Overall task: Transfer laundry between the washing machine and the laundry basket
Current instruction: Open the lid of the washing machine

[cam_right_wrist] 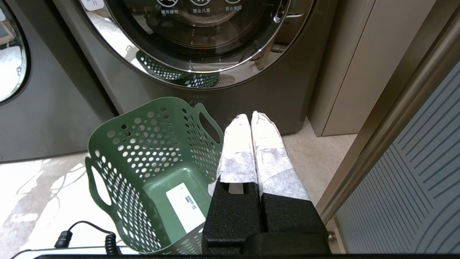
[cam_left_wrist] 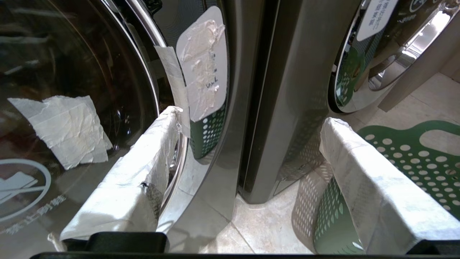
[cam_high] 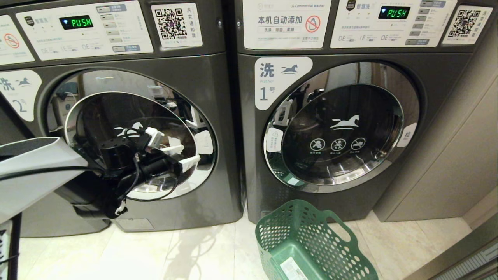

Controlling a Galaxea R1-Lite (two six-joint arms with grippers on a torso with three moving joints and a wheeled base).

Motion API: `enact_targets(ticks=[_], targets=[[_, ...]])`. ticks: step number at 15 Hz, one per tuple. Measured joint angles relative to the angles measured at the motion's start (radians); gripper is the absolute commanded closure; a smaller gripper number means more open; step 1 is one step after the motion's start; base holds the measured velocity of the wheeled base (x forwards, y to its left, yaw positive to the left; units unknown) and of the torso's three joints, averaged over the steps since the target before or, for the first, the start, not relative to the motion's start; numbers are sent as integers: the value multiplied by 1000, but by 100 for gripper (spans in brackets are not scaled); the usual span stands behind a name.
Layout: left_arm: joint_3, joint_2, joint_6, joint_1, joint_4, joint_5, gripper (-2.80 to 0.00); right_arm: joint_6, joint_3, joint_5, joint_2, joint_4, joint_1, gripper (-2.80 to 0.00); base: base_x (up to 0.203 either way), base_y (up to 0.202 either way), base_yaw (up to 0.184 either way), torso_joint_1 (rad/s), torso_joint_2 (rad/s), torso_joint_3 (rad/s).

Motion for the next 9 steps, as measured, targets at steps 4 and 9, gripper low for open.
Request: enact_targets(ticks=[4, 9], targets=[[-72, 48, 2, -12, 0, 4, -280, 0, 0, 0, 0, 0, 0, 0, 0, 0, 0, 0, 0, 0], [-127, 93, 2, -33, 9, 8, -280, 0, 0, 0, 0, 0, 0, 0, 0, 0, 0, 0, 0, 0]])
